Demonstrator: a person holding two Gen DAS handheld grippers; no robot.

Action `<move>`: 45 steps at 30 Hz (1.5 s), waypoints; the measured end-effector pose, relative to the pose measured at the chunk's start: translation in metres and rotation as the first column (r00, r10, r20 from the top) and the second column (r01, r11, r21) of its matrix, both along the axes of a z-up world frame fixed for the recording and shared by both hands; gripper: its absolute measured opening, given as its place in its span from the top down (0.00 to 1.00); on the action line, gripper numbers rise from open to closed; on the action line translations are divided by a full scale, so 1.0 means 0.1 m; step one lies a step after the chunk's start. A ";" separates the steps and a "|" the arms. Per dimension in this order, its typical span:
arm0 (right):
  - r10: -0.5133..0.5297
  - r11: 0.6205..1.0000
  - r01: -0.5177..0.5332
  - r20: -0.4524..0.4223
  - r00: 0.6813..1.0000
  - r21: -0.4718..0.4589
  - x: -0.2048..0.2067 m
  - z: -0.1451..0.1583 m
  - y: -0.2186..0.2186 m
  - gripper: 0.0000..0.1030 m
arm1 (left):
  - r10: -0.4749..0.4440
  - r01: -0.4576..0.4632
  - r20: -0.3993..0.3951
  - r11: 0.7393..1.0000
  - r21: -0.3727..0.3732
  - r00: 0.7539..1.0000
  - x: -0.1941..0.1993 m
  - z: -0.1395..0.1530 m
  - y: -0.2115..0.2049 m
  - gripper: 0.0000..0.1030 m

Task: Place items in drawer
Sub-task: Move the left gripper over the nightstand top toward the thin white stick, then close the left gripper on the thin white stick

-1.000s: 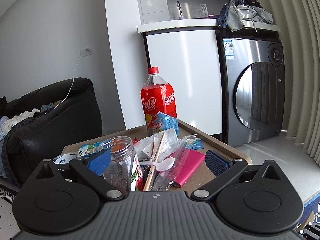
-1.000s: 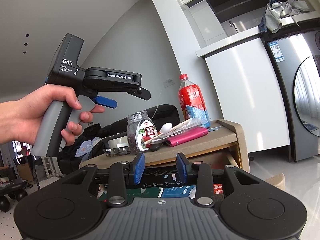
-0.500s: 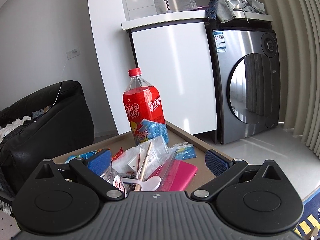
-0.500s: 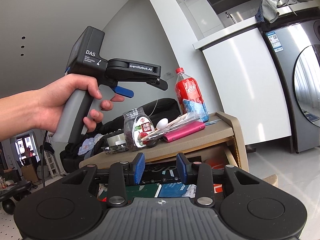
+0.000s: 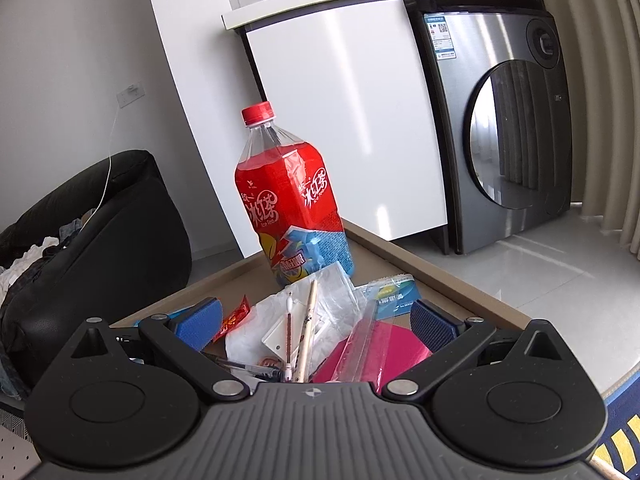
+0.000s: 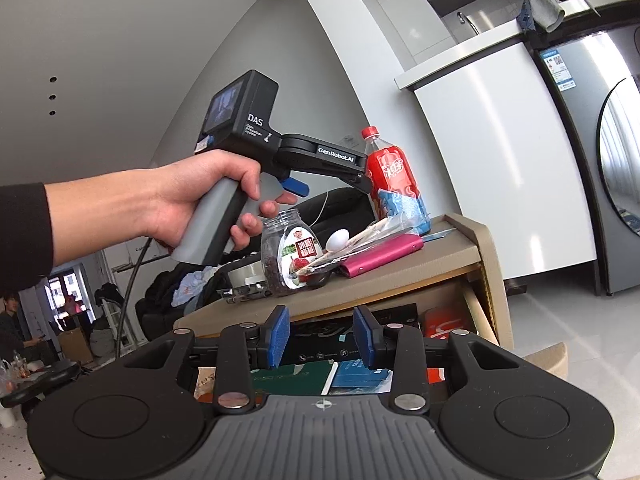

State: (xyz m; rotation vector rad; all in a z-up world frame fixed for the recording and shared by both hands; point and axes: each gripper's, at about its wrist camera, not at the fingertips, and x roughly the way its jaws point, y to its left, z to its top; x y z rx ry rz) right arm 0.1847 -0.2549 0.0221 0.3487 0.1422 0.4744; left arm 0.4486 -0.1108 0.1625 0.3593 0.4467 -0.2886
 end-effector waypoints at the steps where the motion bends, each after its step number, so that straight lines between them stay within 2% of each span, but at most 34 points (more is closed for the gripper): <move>1: 0.001 1.000 -0.001 -0.001 1.000 0.007 0.00 0.01 -0.01 0.62 | 0.005 -0.005 -0.006 1.000 -0.006 1.000 0.05 0.01 -0.01 0.00; 7: -0.019 1.000 0.020 0.013 1.000 -0.020 0.01 -0.01 0.03 0.61 | 0.000 -0.002 -0.084 1.000 -0.015 0.997 0.28 -0.02 -0.03 0.01; 9: -0.016 0.999 0.017 0.021 1.000 -0.031 0.00 -0.01 0.06 0.56 | 0.014 -0.014 -0.128 1.000 -0.003 0.992 0.37 -0.08 -0.01 0.06; 13: -0.011 1.000 0.011 0.024 1.000 -0.025 -0.01 -0.01 0.05 0.55 | 0.032 -0.032 -0.173 0.999 0.002 0.984 0.47 -0.17 0.04 0.12; 15: -0.010 1.000 0.010 0.022 1.000 -0.027 -0.01 -0.01 0.05 0.55 | 0.037 -0.038 -0.186 0.999 0.000 0.982 0.50 -0.20 0.06 0.17; 16: -0.010 1.000 0.010 0.021 1.000 -0.026 -0.01 -0.01 0.05 0.55 | 0.035 -0.037 -0.197 0.999 -0.004 0.980 0.51 -0.20 0.07 0.27; 19: -0.011 1.000 0.011 0.022 1.000 -0.026 -0.01 -0.01 0.05 0.55 | 0.051 -0.051 -0.196 0.999 0.010 0.979 0.51 -0.20 0.08 0.40; 27: -0.003 1.000 0.004 0.016 1.000 -0.013 0.00 -0.01 0.02 0.55 | 0.053 -0.046 -0.203 0.998 0.040 0.978 0.50 -0.16 0.09 0.48; 30: -0.004 1.000 0.005 0.017 1.000 -0.016 0.00 -0.01 0.02 0.55 | 0.047 -0.029 -0.199 0.995 0.094 0.979 0.47 -0.16 0.00 0.49; 31: -0.006 1.000 0.007 0.017 1.000 -0.016 0.00 -0.01 0.03 0.55 | 0.028 -0.001 -0.205 0.991 0.132 0.978 0.45 -0.18 -0.07 0.53; 34: -0.011 1.000 0.012 0.019 1.000 -0.023 0.00 -0.02 0.04 0.55 | 0.018 0.035 -0.225 0.973 0.229 0.974 0.43 -0.26 -0.24 0.54; 39: -0.019 1.000 0.020 0.018 1.000 -0.020 -0.02 -0.01 0.03 0.55 | 0.092 -0.032 -0.247 0.970 0.239 0.965 0.54 -0.31 -0.26 0.54; 45: -0.038 0.999 0.039 0.022 0.999 -0.027 -0.01 -0.01 0.02 0.55 | 0.119 -0.050 -0.274 0.967 0.248 0.954 0.58 -0.34 -0.22 0.64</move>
